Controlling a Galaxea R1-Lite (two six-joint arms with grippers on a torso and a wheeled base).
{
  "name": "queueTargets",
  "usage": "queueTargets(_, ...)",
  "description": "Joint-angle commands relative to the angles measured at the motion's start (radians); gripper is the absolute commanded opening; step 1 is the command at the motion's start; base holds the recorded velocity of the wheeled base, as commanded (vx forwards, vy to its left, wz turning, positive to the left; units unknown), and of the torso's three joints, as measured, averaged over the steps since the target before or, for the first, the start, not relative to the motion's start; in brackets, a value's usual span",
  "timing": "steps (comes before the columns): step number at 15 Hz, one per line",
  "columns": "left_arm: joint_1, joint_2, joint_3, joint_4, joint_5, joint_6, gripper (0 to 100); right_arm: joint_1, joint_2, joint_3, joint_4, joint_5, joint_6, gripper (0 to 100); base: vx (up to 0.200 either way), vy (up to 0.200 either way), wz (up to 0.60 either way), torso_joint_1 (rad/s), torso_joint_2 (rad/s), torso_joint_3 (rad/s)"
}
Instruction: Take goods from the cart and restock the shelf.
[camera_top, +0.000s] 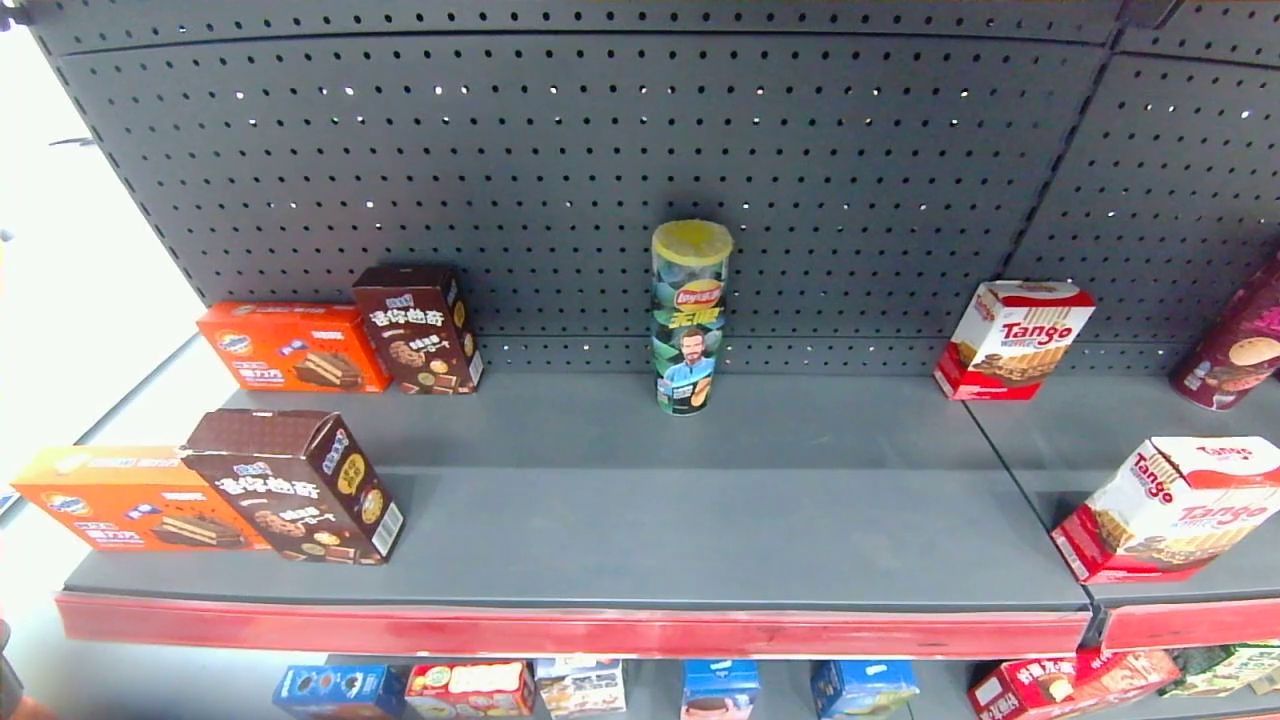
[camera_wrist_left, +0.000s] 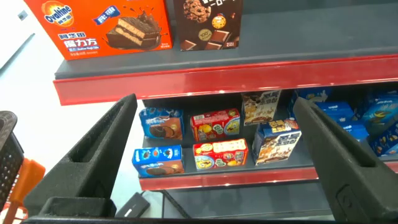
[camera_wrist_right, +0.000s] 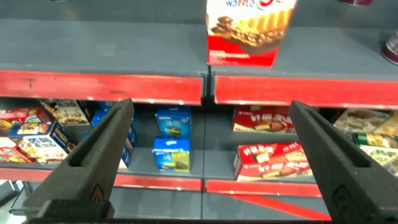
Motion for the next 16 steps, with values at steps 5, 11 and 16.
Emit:
queueTargets(5, 0.002, 0.001, 0.0, -0.001, 0.0, 0.0, 100, 0.0, 0.001, 0.0, 0.0, -0.001, -0.001, 100, 0.0, 0.0, 0.6, 0.003, 0.01, 0.001)
queueTargets(11, 0.0, 0.001, 0.0, -0.001, -0.001, -0.002, 100, 0.0, -0.001, 0.0, 0.0, -0.001, 0.001, 100, 0.0, 0.0, 0.5, -0.004, 0.0, 0.003)
queueTargets(16, 0.002, 0.001, 0.0, -0.001, -0.001, -0.002, 100, 0.0, 0.001, 0.0, 0.0, -0.001, -0.001, 100, 0.0, 0.0, 0.0, 0.0, 0.0, 0.0)
